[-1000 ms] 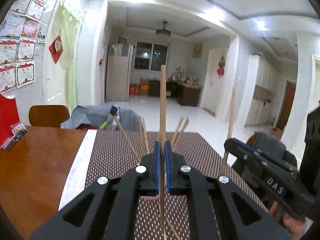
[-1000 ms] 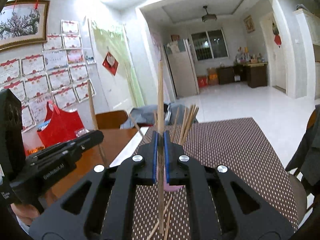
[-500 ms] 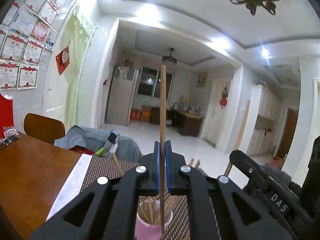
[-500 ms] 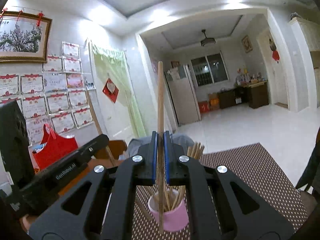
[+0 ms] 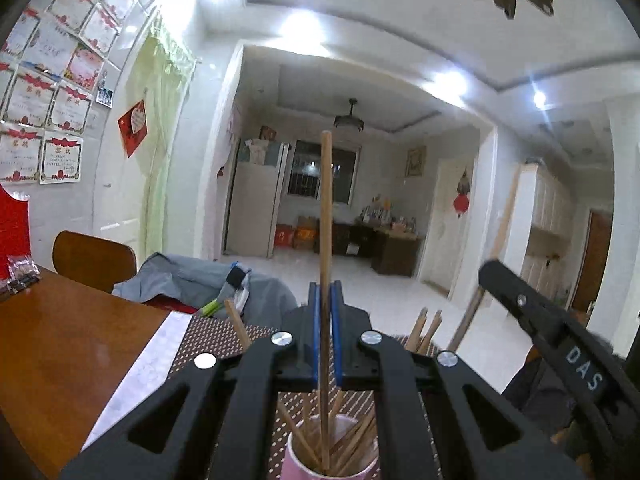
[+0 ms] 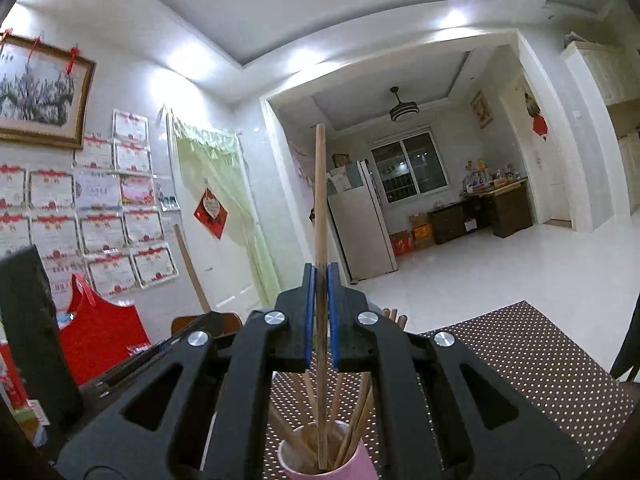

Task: Organize utensils
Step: 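Lower the chopsticks into the cup and open the left gripper while the right gripper opens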

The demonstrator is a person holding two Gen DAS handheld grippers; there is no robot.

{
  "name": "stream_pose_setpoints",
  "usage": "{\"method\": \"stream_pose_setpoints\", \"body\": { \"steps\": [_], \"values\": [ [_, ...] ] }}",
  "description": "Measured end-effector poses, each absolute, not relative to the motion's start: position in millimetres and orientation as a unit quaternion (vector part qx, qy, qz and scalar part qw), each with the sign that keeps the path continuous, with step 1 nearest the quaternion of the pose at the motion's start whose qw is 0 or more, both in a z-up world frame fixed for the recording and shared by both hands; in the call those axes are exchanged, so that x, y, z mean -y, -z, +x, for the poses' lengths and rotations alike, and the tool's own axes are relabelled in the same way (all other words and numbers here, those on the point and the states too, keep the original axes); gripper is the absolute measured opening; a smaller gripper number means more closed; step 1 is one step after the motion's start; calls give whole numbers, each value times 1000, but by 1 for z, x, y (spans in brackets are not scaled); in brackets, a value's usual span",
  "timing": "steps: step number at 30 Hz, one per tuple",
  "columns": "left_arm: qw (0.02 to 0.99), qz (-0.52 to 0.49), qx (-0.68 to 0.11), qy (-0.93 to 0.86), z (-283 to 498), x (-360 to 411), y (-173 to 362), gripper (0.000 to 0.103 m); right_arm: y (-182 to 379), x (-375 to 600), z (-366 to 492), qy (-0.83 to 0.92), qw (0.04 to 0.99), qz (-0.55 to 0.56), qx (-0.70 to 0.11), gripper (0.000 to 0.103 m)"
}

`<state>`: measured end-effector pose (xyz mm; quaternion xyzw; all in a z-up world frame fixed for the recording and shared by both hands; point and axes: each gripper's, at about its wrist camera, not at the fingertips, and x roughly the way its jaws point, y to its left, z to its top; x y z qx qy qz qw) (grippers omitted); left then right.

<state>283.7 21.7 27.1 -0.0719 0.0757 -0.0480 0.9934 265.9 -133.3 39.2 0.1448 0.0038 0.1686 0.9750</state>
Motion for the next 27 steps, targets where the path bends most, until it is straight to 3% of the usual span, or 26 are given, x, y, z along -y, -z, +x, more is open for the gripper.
{"method": "stream_pose_setpoints", "body": {
  "steps": [10, 12, 13, 14, 27],
  "values": [
    [992, -65, -98, 43, 287, -25, -24, 7, -27, 124, 275, -163, 979, 113, -43, 7],
    [992, -63, -102, 35, 287, -26, -26, 14, -26, 124, 278, -163, 979, 111, -53, 7],
    [992, -61, -105, 30, 288, -27, -27, 28, -25, 124, 277, -162, 979, 110, -55, 7],
    [992, -59, -108, 26, 287, -27, -28, 31, -24, 123, 277, -161, 979, 108, -58, 7],
    [989, -44, -144, -12, 291, -33, -31, 39, -28, 105, 276, -157, 983, 68, -70, 7]
  ]
}}
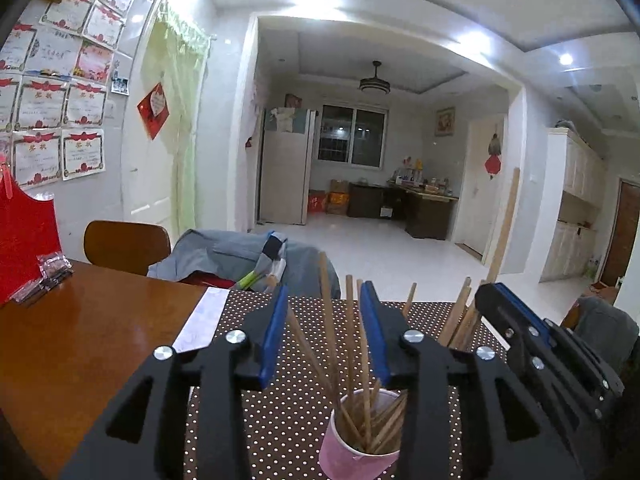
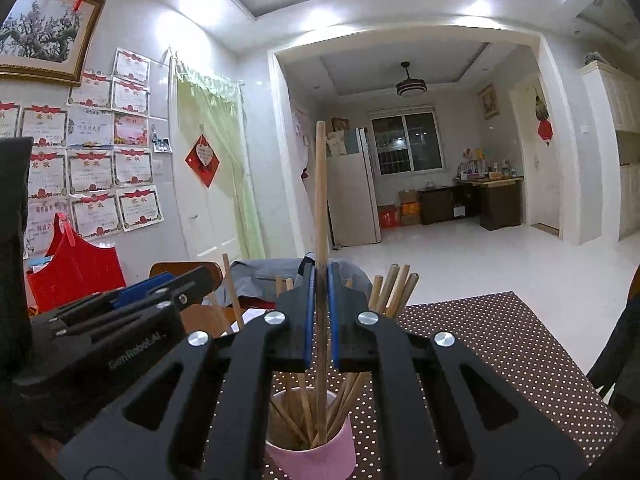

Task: Organize utensils
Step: 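Lower the chopsticks into the cup and open the left gripper while the right gripper opens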

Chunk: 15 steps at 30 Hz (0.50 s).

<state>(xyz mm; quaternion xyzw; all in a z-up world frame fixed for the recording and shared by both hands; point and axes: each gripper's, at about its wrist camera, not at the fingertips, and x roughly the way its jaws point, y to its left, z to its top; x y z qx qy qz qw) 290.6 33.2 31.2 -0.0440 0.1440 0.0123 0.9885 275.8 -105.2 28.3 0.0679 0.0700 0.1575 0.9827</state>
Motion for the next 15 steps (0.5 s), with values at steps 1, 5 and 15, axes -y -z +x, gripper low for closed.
{"method": "stream_pose_setpoints", "body": {
  "steps": [1, 5, 15],
  "values": [
    [989, -44, -144, -15, 291, -34, -31, 39, -28, 105, 276, -158, 983, 68, -71, 7],
    [989, -36, -142, -24, 291, -34, -32, 40, -28, 107, 278, -161, 981, 75, -77, 7],
    [990, -17, -139, -31, 289, -28, -34, 41, -27, 110, 281, -167, 979, 81, -89, 8]
  ]
}}
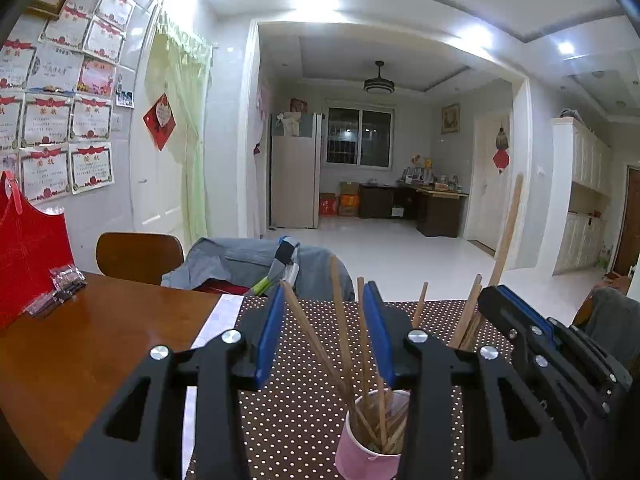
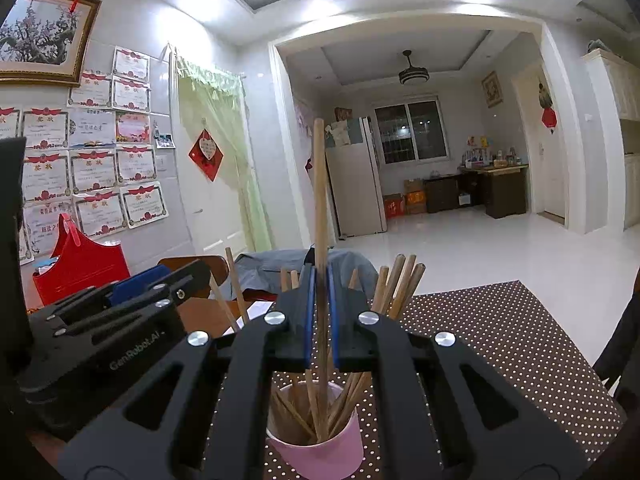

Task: Organize utensils
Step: 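Lower the chopsticks into the cup and open the left gripper while the right gripper opens, then move both open grippers back down to the last chopsticks on the cloth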

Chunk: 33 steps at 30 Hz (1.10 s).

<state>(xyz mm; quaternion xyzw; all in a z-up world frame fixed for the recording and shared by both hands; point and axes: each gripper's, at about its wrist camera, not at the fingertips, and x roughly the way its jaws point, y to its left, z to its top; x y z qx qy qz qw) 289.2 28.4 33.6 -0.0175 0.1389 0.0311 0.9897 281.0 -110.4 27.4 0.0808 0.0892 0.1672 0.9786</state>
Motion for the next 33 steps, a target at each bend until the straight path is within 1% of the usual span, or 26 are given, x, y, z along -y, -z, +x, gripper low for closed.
{"method": "stream_pose_setpoints", "body": {
  "steps": [2, 4, 6, 7, 23, 29, 33],
  "values": [
    [990, -18, -139, -30, 289, -28, -34, 41, -28, 112, 282, -167, 978, 84, -92, 9],
    [990, -19, -140, -31, 288, -28, -34, 41, -27, 113, 283, -168, 977, 87, -95, 16],
    [990, -19, -139, -31, 288, -28, -34, 41, -26, 115, 283, -168, 977, 91, -94, 37],
    [990, -19, -139, -31, 288, -28, -34, 41, -26, 115, 283, -167, 977, 93, -92, 40],
    [990, -23, -138, -30, 286, -28, -35, 41, -28, 121, 277, -158, 980, 94, -82, 42],
    [991, -17, -130, -20, 276, -20, -42, 41, -28, 133, 261, -149, 980, 97, -86, 42],
    [990, -19, -142, -10, 265, -18, -43, 42, -30, 142, 247, -136, 982, 90, -94, 43]
  ]
}}
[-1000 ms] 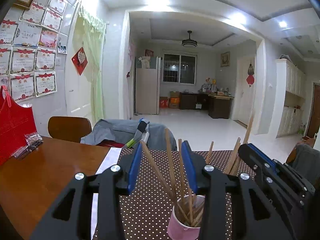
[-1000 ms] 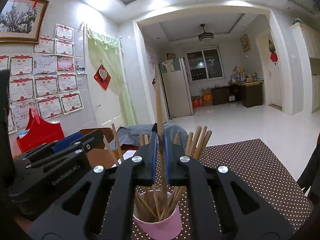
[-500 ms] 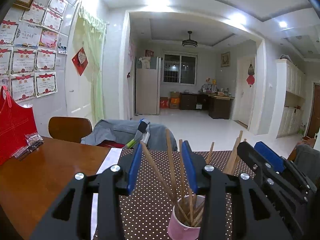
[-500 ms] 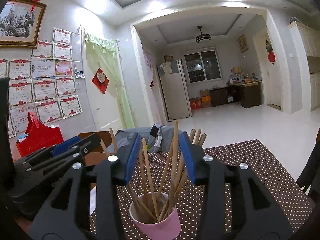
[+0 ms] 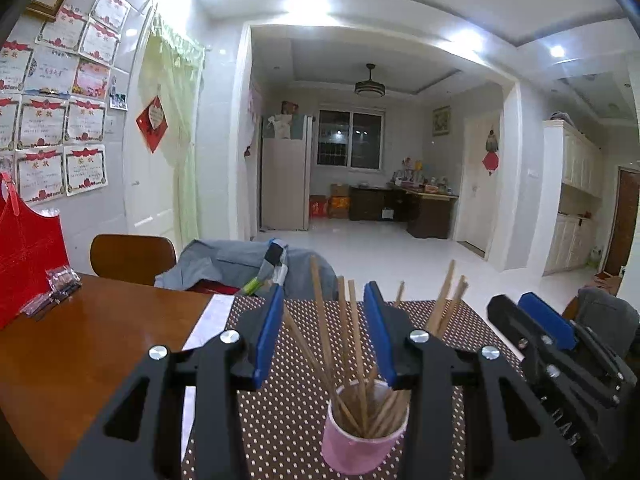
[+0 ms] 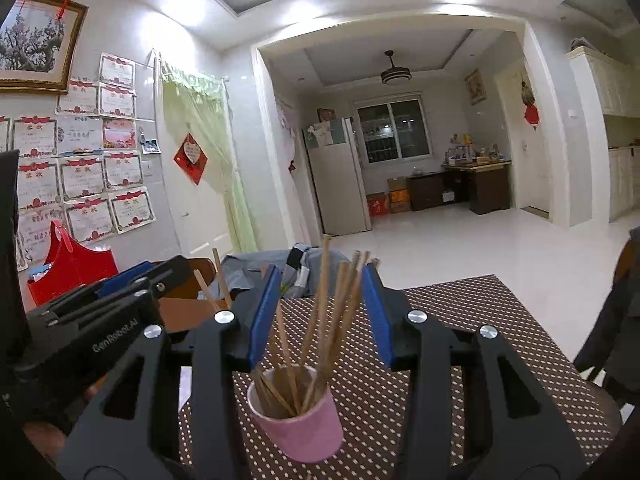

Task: Organize utensils
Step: 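Move both open grippers back down to the last chopsticks on the cloth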

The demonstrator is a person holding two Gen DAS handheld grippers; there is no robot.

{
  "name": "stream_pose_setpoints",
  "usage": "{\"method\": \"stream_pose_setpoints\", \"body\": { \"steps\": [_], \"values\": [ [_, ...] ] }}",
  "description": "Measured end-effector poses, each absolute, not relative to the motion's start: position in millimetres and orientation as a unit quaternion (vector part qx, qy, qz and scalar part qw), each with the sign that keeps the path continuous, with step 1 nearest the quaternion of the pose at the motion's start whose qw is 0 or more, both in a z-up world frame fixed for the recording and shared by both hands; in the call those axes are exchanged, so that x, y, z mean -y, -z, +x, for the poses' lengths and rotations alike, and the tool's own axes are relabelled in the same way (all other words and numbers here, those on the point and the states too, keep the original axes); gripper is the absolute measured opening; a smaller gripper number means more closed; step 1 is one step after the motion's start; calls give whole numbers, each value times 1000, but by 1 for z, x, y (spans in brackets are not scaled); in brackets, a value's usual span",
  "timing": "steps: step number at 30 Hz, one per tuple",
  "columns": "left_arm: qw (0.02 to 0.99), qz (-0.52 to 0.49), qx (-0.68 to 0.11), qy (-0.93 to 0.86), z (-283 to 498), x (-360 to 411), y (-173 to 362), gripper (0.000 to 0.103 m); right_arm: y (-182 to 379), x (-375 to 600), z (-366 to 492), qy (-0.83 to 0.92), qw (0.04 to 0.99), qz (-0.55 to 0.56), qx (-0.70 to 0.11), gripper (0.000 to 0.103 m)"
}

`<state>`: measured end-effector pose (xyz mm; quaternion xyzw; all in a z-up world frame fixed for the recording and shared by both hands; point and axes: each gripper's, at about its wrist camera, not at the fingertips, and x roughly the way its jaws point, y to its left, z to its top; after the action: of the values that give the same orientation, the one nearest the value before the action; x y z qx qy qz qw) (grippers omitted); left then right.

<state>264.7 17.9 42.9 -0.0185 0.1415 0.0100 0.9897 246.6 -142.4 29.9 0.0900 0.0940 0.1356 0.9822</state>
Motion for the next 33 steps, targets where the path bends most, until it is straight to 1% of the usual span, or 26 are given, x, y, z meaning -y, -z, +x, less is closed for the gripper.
{"method": "stream_pose_setpoints", "body": {
  "steps": [7, 12, 15, 20, 26, 33],
  "values": [
    [988, -7, -154, -10, 231, -16, -43, 43, -23, 151, 216, -133, 980, 89, -122, 43],
    [984, -1, -178, -2, 208, -13, -35, 43, -15, 151, 197, -134, 975, 85, -153, 44],
    [978, 4, -208, 5, 201, -11, -25, 43, -8, 155, 188, -135, 971, 91, -175, 45],
    [955, 2, -296, 30, 199, -10, 6, 43, 8, 161, 180, -130, 960, 95, -228, 46],
    [916, 14, -397, 61, 206, 0, 54, 43, 41, 159, 182, -124, 938, 81, -312, 47],
    [878, 21, -471, 80, 212, 11, 101, 43, 80, 161, 186, -121, 905, 71, -401, 47]
  ]
}}
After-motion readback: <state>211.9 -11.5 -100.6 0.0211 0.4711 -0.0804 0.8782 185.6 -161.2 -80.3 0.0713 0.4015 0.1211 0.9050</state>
